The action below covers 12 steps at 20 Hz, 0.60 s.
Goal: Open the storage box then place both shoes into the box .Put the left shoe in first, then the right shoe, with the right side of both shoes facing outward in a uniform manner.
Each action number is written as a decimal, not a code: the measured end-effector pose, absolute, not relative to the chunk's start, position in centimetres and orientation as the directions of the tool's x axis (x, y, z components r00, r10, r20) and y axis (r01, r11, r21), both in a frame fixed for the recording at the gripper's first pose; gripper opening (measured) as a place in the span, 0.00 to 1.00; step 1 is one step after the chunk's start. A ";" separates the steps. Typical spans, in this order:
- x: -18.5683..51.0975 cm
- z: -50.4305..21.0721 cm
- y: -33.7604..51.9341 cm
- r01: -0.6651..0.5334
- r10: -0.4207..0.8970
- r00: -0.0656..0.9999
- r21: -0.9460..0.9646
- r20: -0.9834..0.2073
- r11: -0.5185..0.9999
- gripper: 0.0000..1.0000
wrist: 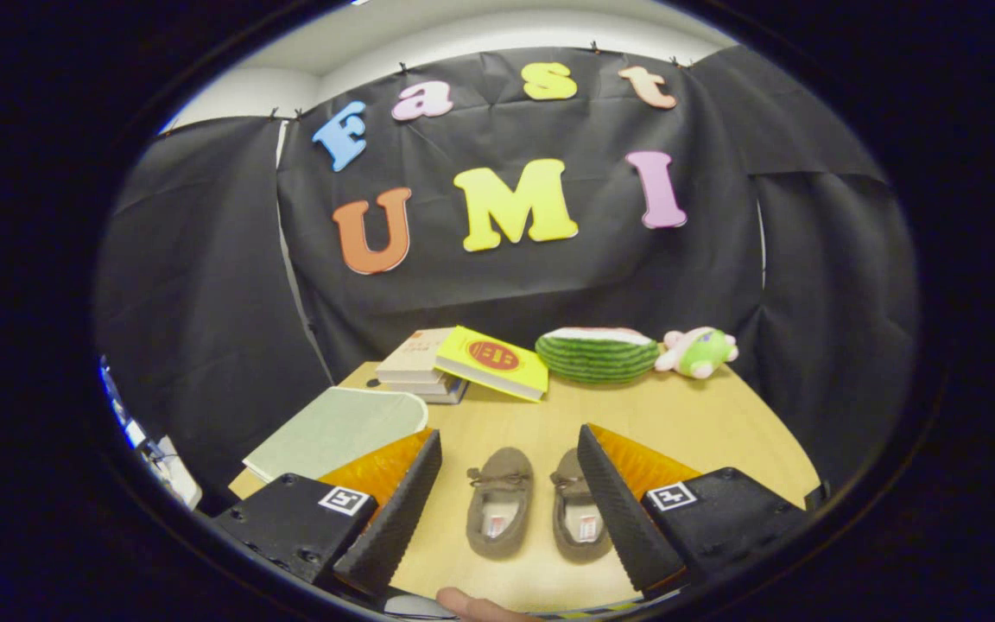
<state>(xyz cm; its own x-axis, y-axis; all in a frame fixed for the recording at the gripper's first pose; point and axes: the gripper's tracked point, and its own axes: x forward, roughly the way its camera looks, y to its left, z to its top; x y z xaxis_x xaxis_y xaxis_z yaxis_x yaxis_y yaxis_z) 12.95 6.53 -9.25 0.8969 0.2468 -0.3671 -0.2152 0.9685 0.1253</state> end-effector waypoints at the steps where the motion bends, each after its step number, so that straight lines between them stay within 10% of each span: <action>1: 13.7 -9.9 7.4 -0.230 0.274 0.879 0.155 -0.391 0.961 1.00; 12: 17.7 -17.4 16.9 -0.349 0.612 0.607 0.521 -0.507 0.779 1.00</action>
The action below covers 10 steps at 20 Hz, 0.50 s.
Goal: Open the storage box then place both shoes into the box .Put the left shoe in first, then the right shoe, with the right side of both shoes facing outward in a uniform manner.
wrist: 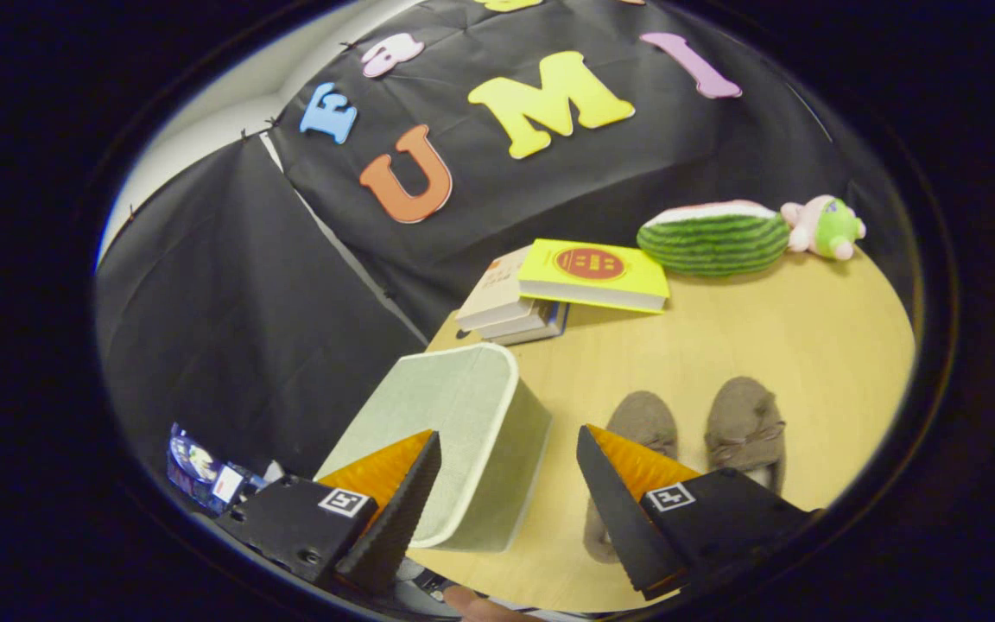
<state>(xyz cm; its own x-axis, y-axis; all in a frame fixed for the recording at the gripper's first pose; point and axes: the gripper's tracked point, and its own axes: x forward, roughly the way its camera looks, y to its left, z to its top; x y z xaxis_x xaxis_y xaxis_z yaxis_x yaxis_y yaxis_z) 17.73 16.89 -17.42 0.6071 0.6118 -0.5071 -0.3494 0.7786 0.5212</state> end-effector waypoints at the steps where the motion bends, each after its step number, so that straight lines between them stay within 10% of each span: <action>1: 17.8 -18.2 17.5 -0.349 0.637 0.569 0.548 -0.521 0.760 1.00; 10: 18.5 -21.7 21.6 -0.261 0.826 0.312 0.794 -0.469 0.549 0.98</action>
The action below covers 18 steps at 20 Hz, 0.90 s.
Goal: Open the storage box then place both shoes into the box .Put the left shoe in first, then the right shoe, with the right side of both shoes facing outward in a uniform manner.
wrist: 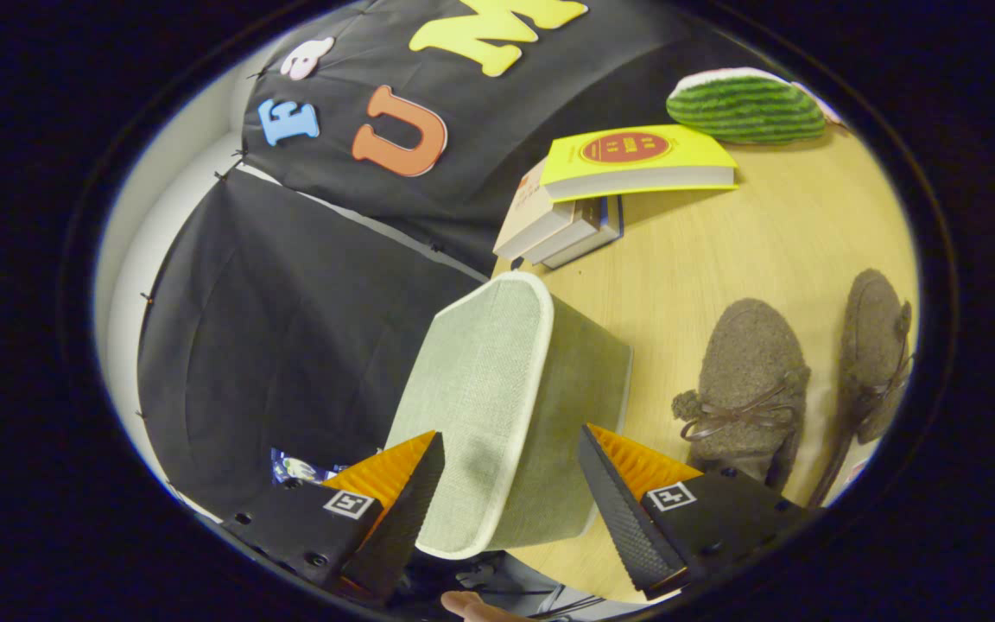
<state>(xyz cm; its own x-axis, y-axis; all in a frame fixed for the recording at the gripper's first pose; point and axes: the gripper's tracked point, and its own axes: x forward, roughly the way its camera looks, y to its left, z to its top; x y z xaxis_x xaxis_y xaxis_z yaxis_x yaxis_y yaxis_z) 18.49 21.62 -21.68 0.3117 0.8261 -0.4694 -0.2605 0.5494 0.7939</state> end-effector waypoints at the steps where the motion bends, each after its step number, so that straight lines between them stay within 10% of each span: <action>1: 18.5 -21.5 22.2 -0.250 0.848 0.287 0.819 -0.446 0.516 0.98; 9: 18.1 -19.9 22.5 -0.217 0.880 0.274 0.867 -0.388 0.449 0.33; 18: 15.4 -16.3 24.5 -0.261 0.857 0.281 0.825 -0.432 0.501 0.11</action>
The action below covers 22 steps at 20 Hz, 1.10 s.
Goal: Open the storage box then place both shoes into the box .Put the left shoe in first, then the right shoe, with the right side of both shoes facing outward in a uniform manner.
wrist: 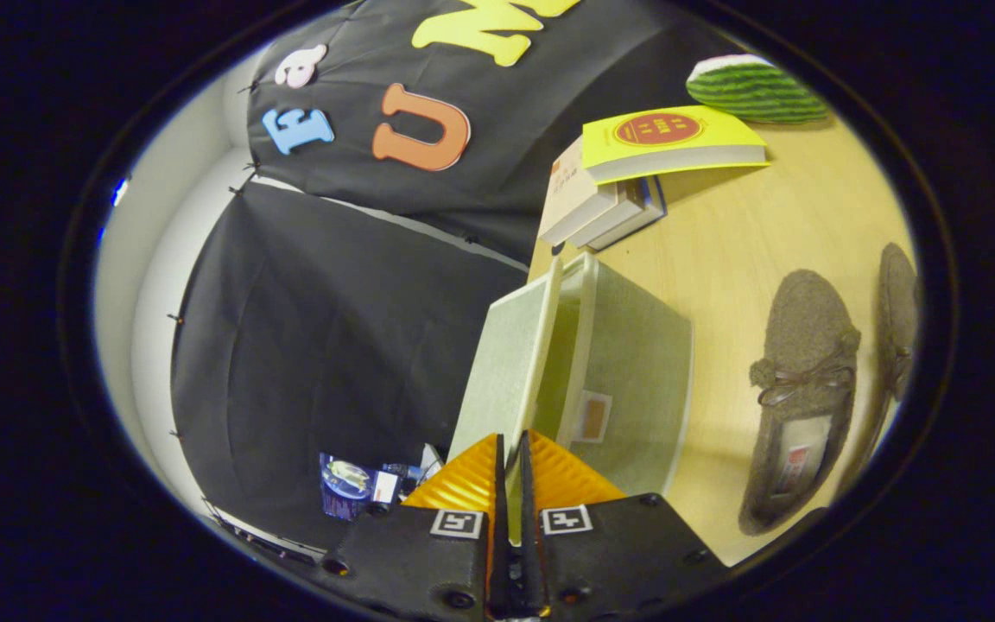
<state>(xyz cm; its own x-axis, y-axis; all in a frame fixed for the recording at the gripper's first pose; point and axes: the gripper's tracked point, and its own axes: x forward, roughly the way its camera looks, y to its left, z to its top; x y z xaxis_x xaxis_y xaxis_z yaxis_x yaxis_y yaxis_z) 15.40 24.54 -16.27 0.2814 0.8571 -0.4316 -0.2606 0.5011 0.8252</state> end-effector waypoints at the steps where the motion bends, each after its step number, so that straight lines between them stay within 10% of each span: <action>1: 15.3 -16.0 24.6 -0.260 0.847 0.290 0.814 -0.446 0.519 0.09; 22: 11.1 -3.2 36.0 -0.374 0.830 0.375 0.752 -0.413 0.543 0.06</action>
<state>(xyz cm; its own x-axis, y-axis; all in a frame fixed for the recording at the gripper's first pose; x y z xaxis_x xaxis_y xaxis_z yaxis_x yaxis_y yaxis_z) 11.11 36.05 -3.23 0.3751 0.8300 -0.4128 -0.3741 0.5429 0.7519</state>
